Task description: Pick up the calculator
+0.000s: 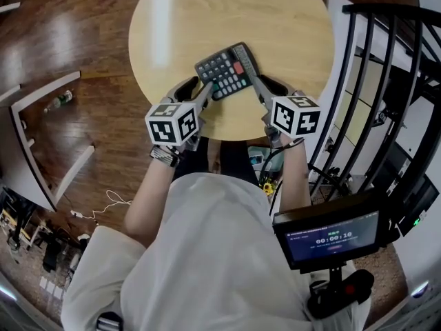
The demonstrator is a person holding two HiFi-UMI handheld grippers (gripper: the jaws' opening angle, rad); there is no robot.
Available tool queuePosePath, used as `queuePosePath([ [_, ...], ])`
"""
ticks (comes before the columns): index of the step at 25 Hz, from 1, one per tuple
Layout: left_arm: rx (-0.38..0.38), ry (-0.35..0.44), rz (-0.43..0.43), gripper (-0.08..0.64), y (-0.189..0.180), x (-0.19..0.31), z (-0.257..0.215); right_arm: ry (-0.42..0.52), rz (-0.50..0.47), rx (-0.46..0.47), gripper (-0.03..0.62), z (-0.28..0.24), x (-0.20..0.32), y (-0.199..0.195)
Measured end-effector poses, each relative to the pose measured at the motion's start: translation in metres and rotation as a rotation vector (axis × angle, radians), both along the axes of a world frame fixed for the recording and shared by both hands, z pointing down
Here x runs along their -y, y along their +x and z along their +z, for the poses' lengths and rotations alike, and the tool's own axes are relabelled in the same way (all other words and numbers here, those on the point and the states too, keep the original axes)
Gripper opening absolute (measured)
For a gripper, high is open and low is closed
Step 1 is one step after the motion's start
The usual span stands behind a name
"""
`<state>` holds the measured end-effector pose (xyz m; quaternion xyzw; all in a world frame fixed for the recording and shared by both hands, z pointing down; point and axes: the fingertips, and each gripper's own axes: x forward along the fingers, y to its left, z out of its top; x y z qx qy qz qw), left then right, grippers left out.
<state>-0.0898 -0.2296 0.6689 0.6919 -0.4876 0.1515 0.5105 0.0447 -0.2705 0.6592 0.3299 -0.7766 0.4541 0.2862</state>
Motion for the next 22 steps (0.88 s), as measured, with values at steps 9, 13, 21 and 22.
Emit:
queuePosePath([
  [9, -0.169, -0.006, -0.085, 0.201, 0.007, 0.009, 0.006, -0.018, -0.002, 0.026, 0.061, 0.005, 0.000, 0.004],
  [13, -0.279, 0.003, -0.122, 0.195, 0.011, 0.017, 0.002, -0.018, -0.001, 0.027, 0.061, 0.006, 0.000, 0.000],
  [21, -0.475, 0.015, -0.161, 0.097, 0.029, 0.027, -0.010, -0.027, -0.006, -0.005, 0.071, 0.013, -0.006, -0.002],
  [22, -0.483, 0.020, -0.152, 0.091, 0.029, 0.028, -0.012, -0.032, -0.007, -0.001, 0.071, 0.013, -0.006, -0.002],
])
